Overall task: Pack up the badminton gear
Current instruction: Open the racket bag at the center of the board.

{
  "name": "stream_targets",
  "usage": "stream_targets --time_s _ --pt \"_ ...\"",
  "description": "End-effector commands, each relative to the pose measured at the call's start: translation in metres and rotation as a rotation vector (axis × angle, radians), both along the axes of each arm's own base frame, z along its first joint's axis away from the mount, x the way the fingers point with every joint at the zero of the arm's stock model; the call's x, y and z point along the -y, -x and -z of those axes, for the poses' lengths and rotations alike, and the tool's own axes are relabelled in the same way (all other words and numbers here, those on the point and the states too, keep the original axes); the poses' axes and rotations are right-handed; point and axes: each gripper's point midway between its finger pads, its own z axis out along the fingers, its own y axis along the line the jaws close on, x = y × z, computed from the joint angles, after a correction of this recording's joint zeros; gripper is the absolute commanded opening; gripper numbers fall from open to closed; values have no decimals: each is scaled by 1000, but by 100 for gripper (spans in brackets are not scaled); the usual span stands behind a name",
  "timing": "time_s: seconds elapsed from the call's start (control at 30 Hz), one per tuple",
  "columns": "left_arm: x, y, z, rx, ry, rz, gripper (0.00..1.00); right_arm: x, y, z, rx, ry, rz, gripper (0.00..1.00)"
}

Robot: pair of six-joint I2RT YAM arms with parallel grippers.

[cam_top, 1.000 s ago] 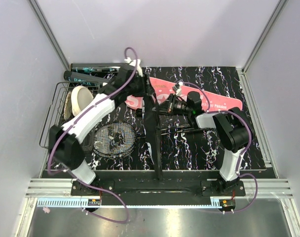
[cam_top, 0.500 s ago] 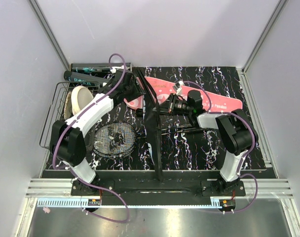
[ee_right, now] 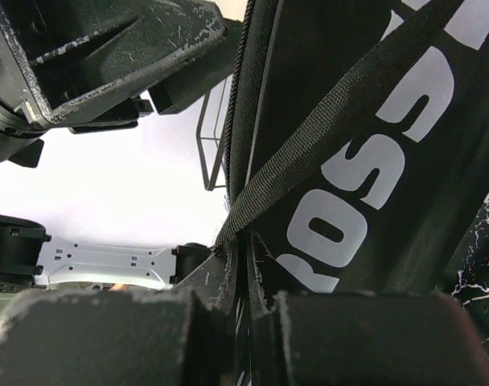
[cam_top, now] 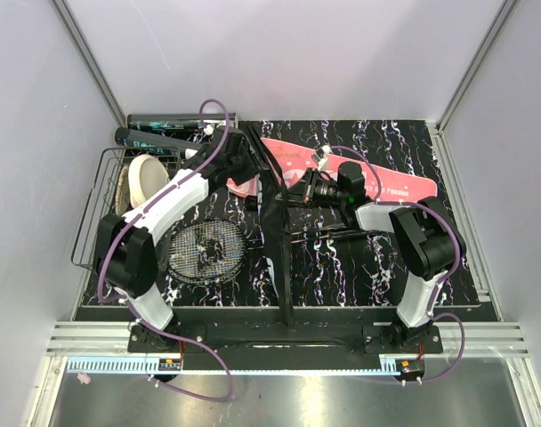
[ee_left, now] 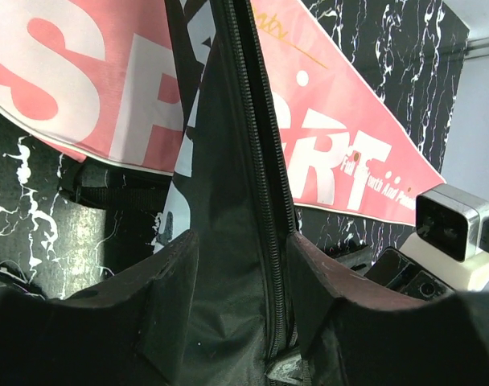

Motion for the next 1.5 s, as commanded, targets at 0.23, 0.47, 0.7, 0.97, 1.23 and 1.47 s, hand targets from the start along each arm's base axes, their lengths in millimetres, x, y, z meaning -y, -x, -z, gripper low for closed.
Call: stream_targets --time_s 0.23,0.47,0.7,0.97,1.23,1.47 --pt "13 -6 1 1 44 -3 48 1 -5 -31 99 -26 9 5" --pt "26 -11 9 -3 57 24 52 1 -5 -30 96 -14 11 5" --pt "28 -18 15 34 -7 40 33 6 -2 -27 102 61 32 15" --pt "16 -2 -33 220 -194 242 0 77 13 18 -55 627 196 64" --pt "23 26 -70 283 -227 311 0 69 -9 -72 134 554 232 88" --pt "20 33 -85 229 -203 210 0 12 -23 -98 107 409 192 89"
